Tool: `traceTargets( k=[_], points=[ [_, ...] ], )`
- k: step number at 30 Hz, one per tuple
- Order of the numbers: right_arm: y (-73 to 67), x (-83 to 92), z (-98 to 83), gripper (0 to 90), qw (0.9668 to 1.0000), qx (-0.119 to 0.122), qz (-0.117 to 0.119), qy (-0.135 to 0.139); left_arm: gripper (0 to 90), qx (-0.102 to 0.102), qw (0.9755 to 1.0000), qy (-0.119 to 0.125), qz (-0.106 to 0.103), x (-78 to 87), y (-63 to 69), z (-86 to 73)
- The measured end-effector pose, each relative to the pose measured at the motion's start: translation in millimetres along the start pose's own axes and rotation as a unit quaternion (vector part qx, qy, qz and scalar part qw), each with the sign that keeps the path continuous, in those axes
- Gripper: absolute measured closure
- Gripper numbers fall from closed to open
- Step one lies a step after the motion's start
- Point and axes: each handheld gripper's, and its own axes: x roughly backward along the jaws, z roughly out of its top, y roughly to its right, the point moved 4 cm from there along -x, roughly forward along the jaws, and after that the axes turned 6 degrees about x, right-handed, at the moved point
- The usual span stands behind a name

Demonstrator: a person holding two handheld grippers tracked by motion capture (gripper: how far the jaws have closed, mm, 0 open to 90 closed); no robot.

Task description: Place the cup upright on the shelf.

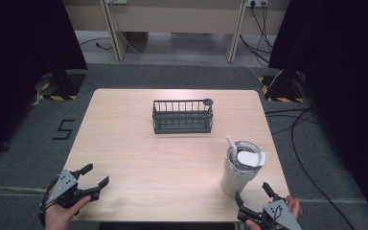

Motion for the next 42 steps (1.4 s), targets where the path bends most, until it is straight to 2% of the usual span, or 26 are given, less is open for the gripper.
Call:
traceTargets(
  k=[7, 15, 24, 32, 42],
  points=[
    [-1.8, 2.6, -1.4, 6.9, 0.9999, -0.001, 0.012, -0.006, 18.0, -0.001, 1.0, 0.001, -0.001, 0.5, 0.2, -0.5],
    [-8.2, -6.0, 2.8, 6.6, 0.9996, 0.006, 0.027, -0.008, 18.0, -0.001, 1.0, 0.0, -0.005, -0.4, 1.0, -0.6],
    [-6.9, -20.0, -0.9, 2.5, 0.9997, 0.006, 0.017, -0.016, 18.1, -0.003, 1.0, 0.0, -0.009, -0.6, 2.5, -0.6],
    [-6.1, -37.0, 6.1, 1.0, 0.9996, 0.017, 0.018, -0.012, 18.1, -0.003, 0.9999, 0.0, -0.01, -0.9, 2.6, -0.7],
    [-8.9, -54.5, 11.7, 0.5, 0.9999, 0.008, 0.012, -0.004, 18.2, -0.005, 0.9999, -0.001, -0.012, -0.8, 3.6, -0.6]
  ],
)
